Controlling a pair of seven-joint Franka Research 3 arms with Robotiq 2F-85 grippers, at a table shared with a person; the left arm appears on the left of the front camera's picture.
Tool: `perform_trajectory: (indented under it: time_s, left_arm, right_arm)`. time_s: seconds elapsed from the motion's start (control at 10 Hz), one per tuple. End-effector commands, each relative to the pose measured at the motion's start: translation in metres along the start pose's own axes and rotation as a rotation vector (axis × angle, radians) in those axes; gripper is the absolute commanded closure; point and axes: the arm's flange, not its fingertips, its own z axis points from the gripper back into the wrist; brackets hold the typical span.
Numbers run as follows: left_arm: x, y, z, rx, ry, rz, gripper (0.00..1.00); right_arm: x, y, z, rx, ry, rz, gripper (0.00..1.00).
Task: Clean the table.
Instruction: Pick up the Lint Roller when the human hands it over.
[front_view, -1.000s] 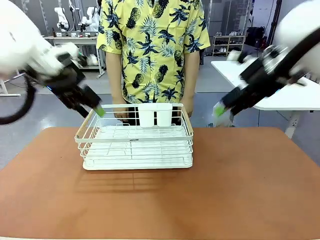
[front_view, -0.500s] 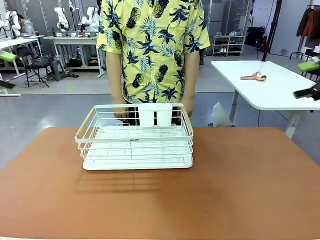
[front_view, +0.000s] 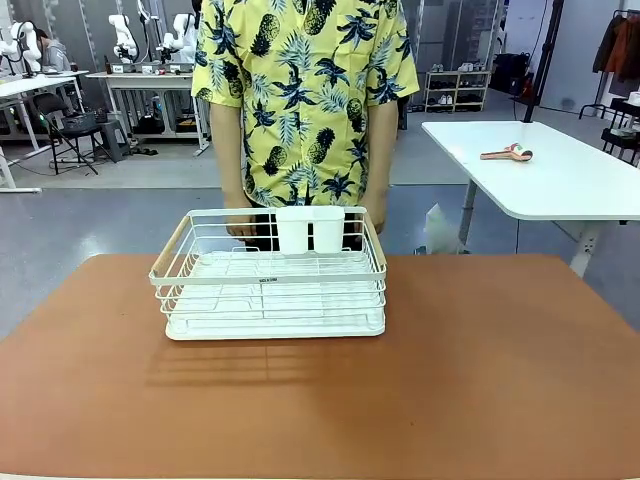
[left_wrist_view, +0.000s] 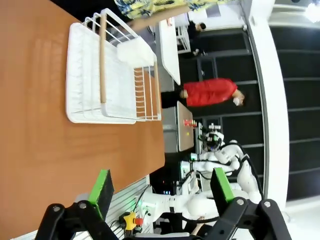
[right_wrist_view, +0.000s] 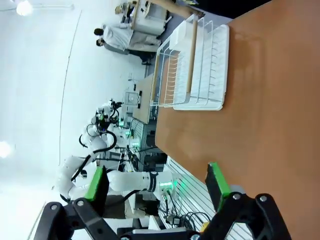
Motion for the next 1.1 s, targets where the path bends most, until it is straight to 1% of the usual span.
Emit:
perform_trajectory:
  time_s: [0.0, 0.2, 0.3, 0.4, 1.0]
  left_arm:
    - [-0.004, -0.003, 0.003, -0.004, -0.018, 0.016, 0.00]
    - [-0.004, 0.001, 0.002, 0.005, -0.027, 0.023, 0.00]
    - [-0.002, -0.001, -0.004, 0.021, -0.012, 0.020, 0.00]
    - [-0.003, 0.003, 0.009, 0.024, -0.022, 0.019, 0.00]
    - [-0.003, 0.003, 0.009, 0.024, -0.022, 0.019, 0.00]
  right_arm:
    - [-0.010, -0.009, 0.004, 0.017, -0.023, 0.006, 0.00]
    - [-0.017, -0.025, 0.009, 0.025, -0.041, -0.021, 0.00]
    - [-0.018, -0.027, 0.005, 0.014, -0.021, -0.006, 0.00]
    - [-0.015, -0.019, 0.015, 0.003, -0.037, -0.039, 0.00]
    - [-0.015, -0.019, 0.015, 0.003, -0.037, -0.039, 0.00]
